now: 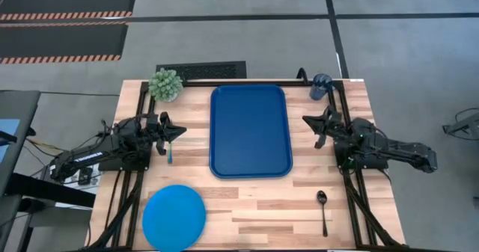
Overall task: Pick and place plate/cup/fork/spoon on tray
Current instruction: Adjust the blue tray on the table
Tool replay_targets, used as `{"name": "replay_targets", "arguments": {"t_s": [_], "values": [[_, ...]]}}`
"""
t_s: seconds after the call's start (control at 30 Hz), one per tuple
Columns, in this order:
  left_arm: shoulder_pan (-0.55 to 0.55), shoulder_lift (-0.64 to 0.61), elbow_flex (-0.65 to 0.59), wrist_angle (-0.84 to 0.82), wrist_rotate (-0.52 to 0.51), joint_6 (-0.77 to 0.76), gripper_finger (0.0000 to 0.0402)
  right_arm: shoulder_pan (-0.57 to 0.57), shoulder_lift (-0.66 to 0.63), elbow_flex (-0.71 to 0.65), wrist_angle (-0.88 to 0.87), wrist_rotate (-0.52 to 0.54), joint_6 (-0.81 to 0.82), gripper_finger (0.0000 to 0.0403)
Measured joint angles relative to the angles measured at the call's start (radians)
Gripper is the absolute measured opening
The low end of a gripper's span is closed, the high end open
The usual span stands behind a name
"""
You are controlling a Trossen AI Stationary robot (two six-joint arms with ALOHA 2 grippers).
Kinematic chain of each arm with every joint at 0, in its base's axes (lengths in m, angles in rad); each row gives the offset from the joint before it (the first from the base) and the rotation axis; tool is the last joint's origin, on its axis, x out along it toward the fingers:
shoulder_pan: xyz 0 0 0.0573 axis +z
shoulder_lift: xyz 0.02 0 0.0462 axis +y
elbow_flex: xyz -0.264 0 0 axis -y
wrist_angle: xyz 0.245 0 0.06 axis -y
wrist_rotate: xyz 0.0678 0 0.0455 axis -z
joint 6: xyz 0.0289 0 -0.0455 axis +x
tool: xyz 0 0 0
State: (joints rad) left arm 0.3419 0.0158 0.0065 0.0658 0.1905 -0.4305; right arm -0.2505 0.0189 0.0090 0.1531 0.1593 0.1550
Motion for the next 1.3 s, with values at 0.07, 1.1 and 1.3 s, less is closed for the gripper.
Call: {"name": "replay_targets", "arguments": {"t_s": [0.07, 1.1, 1.3], "values": [[0.000, 0.000, 0.000, 0.000, 0.000, 0.000, 0.0000, 0.001, 0.000, 0.000, 0.015, 0.000, 0.036, 0.0033], [0.000, 0.000, 0.000, 0.000, 0.002, -0.161, 0.0000, 0.252, 0.563, 0.301, -0.044, 0.209, 0.069, 0.0005], [0.000, 0.000, 0.000, 0.000, -0.004, -0.157, 0.0000, 0.260, 0.739, 0.388, -0.212, 0.275, 0.327, 0.0022]]}}
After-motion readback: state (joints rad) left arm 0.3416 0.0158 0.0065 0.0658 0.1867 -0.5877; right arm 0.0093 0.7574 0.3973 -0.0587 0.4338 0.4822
